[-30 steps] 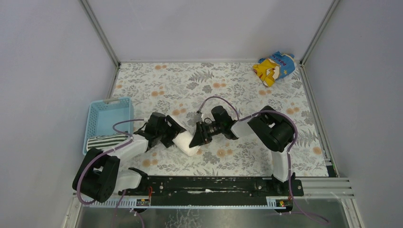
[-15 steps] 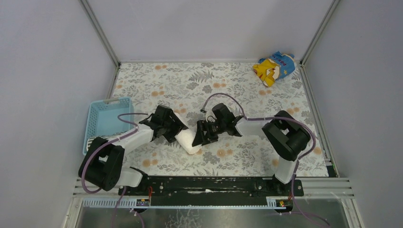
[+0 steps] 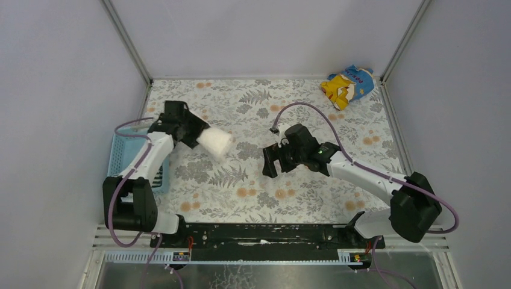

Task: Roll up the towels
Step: Pick up the towel at the center of the board, then place the towel in the bin.

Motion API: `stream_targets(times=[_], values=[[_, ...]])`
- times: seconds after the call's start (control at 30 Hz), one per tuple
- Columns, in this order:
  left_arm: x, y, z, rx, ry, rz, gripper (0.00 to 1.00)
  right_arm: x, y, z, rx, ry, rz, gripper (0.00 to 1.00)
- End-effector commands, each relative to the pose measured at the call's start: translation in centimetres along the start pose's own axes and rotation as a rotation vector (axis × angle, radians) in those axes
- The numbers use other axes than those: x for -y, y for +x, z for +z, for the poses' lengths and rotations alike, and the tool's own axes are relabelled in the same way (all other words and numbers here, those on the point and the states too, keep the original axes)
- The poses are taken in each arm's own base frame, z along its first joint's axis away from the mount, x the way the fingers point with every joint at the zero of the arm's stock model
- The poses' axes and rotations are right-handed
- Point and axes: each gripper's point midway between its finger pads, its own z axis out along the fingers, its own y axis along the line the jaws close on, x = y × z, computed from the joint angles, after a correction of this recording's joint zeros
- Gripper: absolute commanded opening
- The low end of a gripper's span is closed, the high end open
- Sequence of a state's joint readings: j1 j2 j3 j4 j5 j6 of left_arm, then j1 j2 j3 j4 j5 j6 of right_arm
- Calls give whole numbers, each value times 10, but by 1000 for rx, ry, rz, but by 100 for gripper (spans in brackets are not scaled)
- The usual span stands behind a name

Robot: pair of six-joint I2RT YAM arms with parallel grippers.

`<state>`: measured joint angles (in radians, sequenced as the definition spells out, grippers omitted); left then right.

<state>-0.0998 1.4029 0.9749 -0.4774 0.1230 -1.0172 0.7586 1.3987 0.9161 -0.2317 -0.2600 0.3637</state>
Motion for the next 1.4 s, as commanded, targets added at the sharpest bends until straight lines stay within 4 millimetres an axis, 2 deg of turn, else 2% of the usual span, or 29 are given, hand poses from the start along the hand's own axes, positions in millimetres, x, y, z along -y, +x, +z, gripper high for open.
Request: stream_targets(times=[0.0,0.13,0.2,0.3,0.47,0.63,0.8,0.93,1.17,1.37], values=[[4,-69,-33,134,12,-44,18,19,-16,-23,73,138,-93,98],[-8,-130,-57,242,4,-123,18,23,-20,-30,111,168,-106,99],[-18,-161,-70,308,0,-162,18,24,-21,-32,125,173,-108,99],[-40,-197,-85,374,-4,-230,19,26,-20,-34,136,176,-112,99],[-65,-242,-100,464,25,-287,19,28,-16,-33,128,181,-123,99],[-86,-269,-106,541,3,-314,19,28,-13,-31,123,172,-128,99],[-98,-276,-107,606,-22,-298,19,27,-12,-28,117,160,-135,99],[-106,-276,-98,608,-35,-287,20,28,-8,-25,108,153,-137,99],[-144,-242,-55,457,-125,-327,20,25,-4,-20,96,128,-135,99],[-179,-212,-38,367,-237,-381,20,23,-5,-18,88,116,-138,99]])
